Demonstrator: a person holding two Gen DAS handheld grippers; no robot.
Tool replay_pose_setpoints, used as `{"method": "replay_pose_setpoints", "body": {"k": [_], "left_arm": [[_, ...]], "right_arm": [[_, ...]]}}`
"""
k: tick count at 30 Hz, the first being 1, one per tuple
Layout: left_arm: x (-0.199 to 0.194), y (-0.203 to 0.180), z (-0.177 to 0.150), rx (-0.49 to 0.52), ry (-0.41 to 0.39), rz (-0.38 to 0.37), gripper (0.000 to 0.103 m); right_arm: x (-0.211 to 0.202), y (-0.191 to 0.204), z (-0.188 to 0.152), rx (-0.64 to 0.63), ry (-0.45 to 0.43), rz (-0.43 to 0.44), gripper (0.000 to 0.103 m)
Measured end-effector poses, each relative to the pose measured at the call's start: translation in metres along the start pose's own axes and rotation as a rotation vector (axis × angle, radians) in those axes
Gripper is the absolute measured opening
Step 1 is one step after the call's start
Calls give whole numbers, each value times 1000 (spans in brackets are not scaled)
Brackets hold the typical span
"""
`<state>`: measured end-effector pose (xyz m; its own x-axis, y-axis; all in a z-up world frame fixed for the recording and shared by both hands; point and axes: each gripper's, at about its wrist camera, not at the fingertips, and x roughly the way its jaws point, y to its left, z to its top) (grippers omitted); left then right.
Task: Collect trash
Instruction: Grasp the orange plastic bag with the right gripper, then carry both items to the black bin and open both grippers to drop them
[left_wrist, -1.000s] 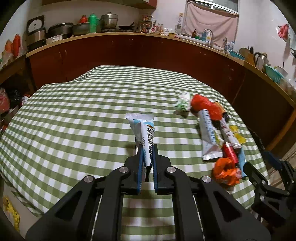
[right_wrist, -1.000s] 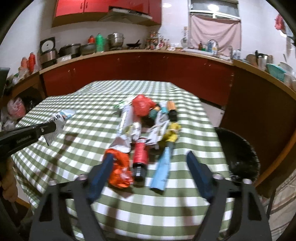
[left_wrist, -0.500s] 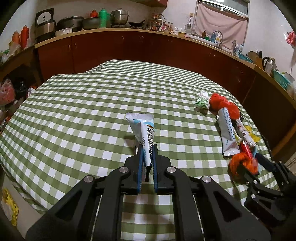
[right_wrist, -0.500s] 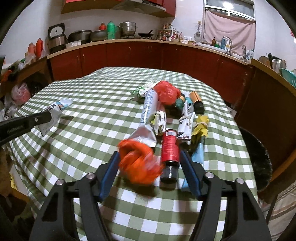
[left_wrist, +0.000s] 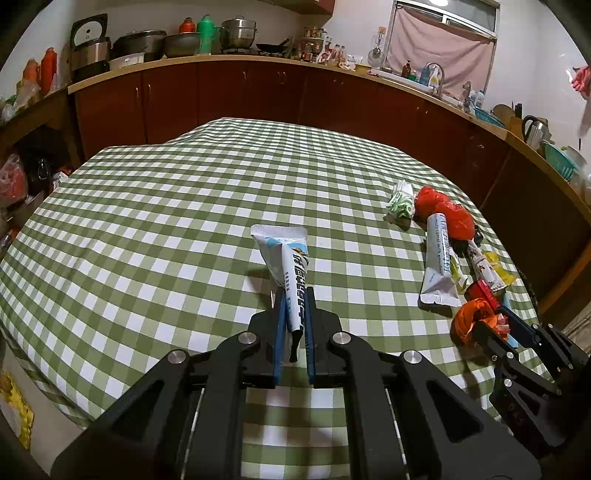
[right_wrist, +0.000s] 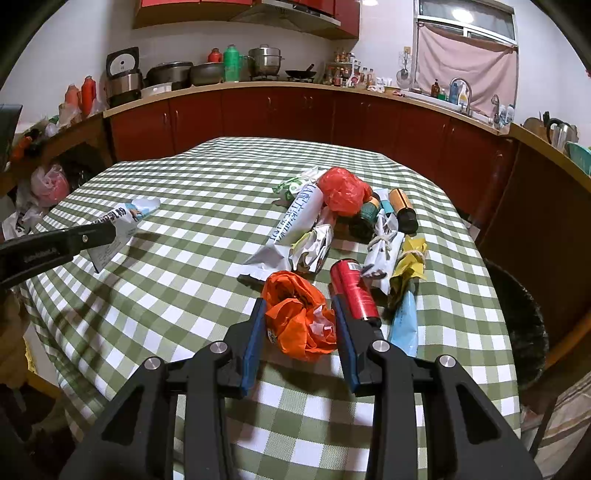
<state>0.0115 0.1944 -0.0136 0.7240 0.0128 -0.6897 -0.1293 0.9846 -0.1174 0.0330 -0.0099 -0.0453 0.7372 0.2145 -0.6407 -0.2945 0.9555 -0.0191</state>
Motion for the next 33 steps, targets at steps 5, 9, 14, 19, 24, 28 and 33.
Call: {"method": "replay_pose_setpoints", "body": {"k": [5, 9, 14, 19, 24, 28, 33], "left_arm": [[3, -3, 0, 2, 4, 0, 9], [4, -2, 0, 1, 4, 3, 9], [8, 3, 0, -8, 8, 3, 9], [11, 5, -1, -14, 13, -5, 9], [11, 3, -1, -11, 11, -14, 9], [8, -5, 0, 0, 7, -28, 9], [-1, -29, 5, 31, -19, -66, 9]], "right_arm": [[0, -4, -1, 18, 6, 14, 44], [5, -6, -2, 25, 24, 12, 55], [12, -2, -4, 13, 51, 13, 58], [16, -1, -6, 19, 66, 9, 42], [13, -2, -6, 20, 54, 13, 41], [4, -4, -3, 18, 32, 22, 41], [-11, -19, 4, 49, -13, 12, 41]]}}
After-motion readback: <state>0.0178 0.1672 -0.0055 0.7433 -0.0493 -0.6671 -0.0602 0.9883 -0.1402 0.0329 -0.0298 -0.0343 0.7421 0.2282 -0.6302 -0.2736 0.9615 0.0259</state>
